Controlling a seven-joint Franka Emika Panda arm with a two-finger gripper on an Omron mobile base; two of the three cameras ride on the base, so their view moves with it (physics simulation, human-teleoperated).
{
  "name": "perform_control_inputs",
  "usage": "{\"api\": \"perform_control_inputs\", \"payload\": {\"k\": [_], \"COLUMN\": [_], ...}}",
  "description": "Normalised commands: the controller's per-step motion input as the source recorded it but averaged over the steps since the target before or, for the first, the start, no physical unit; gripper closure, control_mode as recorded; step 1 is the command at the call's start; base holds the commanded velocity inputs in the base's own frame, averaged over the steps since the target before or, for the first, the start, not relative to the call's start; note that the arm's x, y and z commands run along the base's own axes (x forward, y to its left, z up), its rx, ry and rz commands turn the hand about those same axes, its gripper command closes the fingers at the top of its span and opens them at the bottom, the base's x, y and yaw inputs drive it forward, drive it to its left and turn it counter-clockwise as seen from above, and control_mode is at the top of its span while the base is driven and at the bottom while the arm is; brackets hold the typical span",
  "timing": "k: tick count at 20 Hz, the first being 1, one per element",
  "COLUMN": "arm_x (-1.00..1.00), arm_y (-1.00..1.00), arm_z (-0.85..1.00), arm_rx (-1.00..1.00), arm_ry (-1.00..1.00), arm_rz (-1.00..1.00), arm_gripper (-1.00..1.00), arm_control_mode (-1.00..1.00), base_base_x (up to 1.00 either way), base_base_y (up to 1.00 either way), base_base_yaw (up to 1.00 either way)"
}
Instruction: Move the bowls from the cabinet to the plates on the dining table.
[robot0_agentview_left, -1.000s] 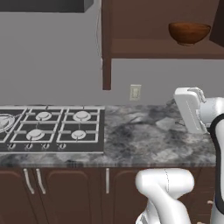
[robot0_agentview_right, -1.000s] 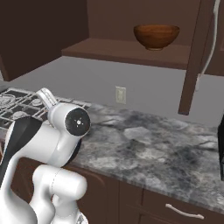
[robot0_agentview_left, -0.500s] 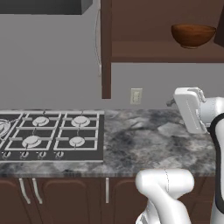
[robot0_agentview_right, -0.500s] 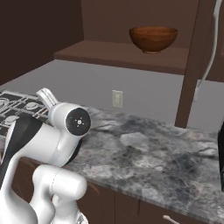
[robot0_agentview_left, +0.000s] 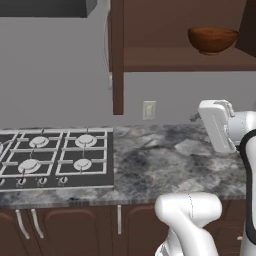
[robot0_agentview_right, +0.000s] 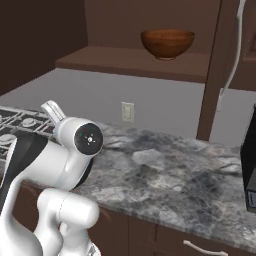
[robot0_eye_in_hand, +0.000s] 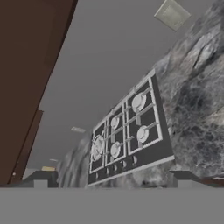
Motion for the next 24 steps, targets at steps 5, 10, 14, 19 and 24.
{"api": "perform_control_inputs", "payload": {"k": [5,10,14,19,24], "arm_x": [0.00,0.00,0.00,0.00,0.00], "arm_y": [0.00,0.00,0.00,0.00,0.00], "arm_z": [0.00,0.00,0.00,0.00,0.00], "arm_rx": [0.00,0.00,0.00,0.00,0.00], "arm_ry": [0.00,0.00,0.00,0.00,0.00], "arm_rz": [0.00,0.00,0.00,0.00,0.00], "arm_gripper": [-1.00,-1.00,-1.00,-1.00,-1.00], "arm_control_mode": [1.00,1.00,1.00,1.00,1.00], "base_base_x": [0.00,0.00,0.00,0.00,0.20], "base_base_y": [0.03,0.03,0.03,0.03,-0.25], "base_base_yaw": [-0.25,-0.25,-0.25,-0.25,-0.03]}}
